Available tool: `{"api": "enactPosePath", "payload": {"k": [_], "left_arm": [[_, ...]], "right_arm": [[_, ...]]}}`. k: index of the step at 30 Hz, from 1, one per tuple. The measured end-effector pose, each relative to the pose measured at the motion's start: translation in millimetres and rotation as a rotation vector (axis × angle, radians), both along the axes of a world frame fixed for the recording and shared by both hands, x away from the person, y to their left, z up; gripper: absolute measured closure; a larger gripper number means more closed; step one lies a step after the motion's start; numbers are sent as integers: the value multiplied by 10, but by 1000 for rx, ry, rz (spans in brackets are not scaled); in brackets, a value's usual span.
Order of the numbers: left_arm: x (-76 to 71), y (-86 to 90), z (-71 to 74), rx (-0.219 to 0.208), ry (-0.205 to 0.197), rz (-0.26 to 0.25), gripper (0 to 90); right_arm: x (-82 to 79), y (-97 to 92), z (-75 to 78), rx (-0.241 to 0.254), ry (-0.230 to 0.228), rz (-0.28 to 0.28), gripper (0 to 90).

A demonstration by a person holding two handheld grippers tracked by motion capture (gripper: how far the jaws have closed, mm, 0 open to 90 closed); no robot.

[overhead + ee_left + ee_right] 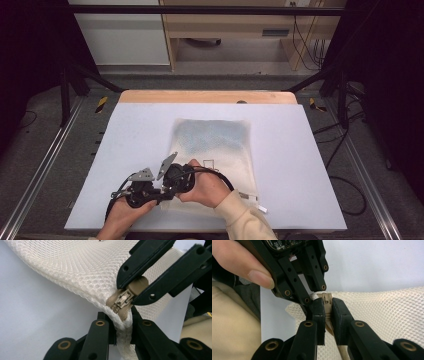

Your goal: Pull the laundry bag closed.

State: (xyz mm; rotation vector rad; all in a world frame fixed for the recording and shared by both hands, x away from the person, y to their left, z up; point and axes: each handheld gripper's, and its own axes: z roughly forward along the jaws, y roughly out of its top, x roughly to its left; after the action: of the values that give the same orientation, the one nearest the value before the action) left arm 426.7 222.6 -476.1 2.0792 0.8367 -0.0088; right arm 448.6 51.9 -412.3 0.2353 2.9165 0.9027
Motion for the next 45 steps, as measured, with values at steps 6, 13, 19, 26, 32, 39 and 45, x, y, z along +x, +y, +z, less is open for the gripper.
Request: {"api": "enactPosePath", "payload": {"k": [6,13,19,26,32,39,45], "left_arm": [[-4,0,7,-1,-5,7,842],[-3,18,20,-5,-9,14,843],[-11,12,24,-16,-9,20,843],[-13,11,34,-15,-15,16,843],[-25,2,36,-5,-22,15,842],[-15,10,37,-23,-19,18,841],[-24,-4,36,-16,-21,16,841]], "right_arm": [[-21,0,2,-31,-19,0,821],[-3,-41,-7,-64,-23,-12,821],[-20,-75,3,-78,-24,-19,820],[-12,-113,-1,-80,-15,-17,821],[-11,-163,-43,-75,0,-30,820],[-5,-208,-33,-84,-4,-39,820],[-18,-228,-42,-86,-5,-44,820]]}}
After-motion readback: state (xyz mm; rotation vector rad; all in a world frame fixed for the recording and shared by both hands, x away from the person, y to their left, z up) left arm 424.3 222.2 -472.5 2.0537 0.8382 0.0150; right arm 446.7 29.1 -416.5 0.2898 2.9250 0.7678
